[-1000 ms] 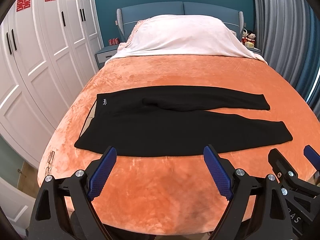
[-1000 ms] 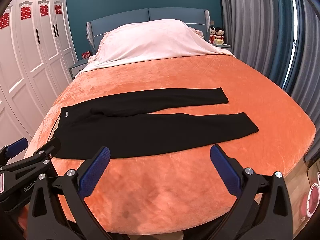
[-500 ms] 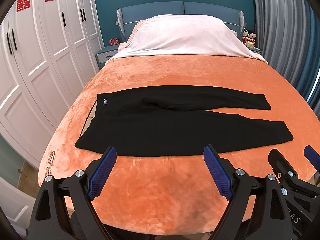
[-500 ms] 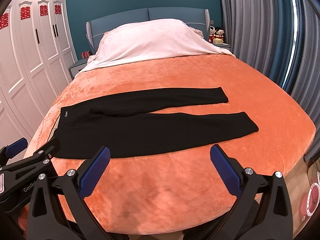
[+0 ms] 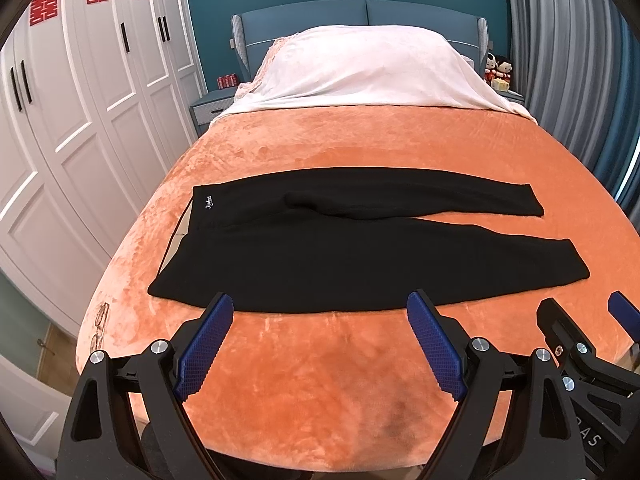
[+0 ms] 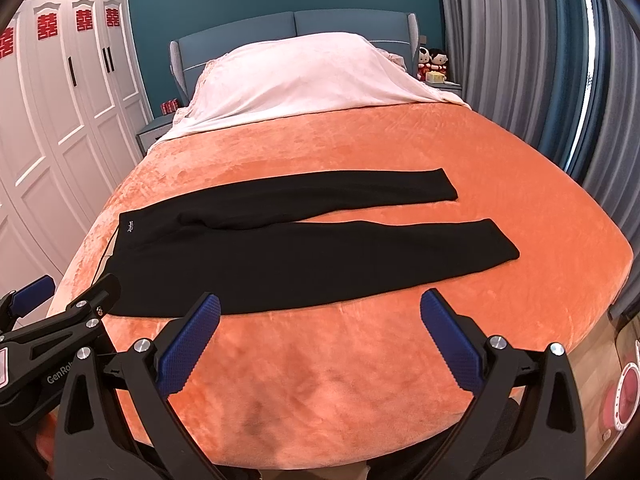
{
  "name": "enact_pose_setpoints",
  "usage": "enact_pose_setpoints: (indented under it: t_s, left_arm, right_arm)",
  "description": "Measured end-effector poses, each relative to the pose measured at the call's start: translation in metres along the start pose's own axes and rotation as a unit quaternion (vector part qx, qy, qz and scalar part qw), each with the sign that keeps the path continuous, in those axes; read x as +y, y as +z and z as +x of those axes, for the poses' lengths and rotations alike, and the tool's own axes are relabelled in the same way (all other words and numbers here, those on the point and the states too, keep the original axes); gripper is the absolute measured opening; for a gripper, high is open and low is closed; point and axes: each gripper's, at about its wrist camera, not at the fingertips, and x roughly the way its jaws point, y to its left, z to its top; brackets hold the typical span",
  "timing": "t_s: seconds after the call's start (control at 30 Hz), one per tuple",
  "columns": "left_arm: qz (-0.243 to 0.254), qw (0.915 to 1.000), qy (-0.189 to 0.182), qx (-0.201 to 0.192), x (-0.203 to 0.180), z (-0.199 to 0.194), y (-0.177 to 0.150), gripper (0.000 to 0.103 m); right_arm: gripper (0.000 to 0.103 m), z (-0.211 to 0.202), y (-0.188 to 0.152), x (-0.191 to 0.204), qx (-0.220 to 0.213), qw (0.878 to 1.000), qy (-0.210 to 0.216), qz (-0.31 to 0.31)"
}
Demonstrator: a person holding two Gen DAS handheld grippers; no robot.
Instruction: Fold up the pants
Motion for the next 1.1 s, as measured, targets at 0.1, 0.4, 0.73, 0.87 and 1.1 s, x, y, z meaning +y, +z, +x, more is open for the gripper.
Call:
enact_pose_setpoints:
  t_s: [0.1, 0.4, 0.73, 0.87, 1.1]
  left_arm:
    - [0.0, 1.0, 0.0, 0.0, 0.0, 0.0, 0.0, 0.086]
    - [0.0, 1.0, 0.0, 0.003, 0.001, 0.0, -0.002, 0.086]
    - [0.011, 0.9983, -0.018, 0.054, 0.006, 0.034, -0.015, 0.096]
    - [0.018, 0.9954, -0.013, 0.094, 0.015, 0.073, -0.02, 0.096]
    - [-0.043, 0.9859, -0.03, 0.159, 0.056, 0.166, 0.008, 0.096]
  right_arm:
    - [0.098, 0.005, 0.002, -0.001, 0.002, 1.0, 0.0, 0.001]
    - [0.098, 0.01, 0.002, -0.002, 0.008, 1.0, 0.0, 0.003]
    - [0.098, 0.046, 0.001, -0.015, 0.037, 0.999, 0.028, 0.0]
    - [0.098, 0.093, 0.013, -0.057, 0.051, 0.999, 0.01, -0.002]
    - [0.098, 0.219, 0.091, -0.186, 0.07, 0.996, -0.017, 0.057]
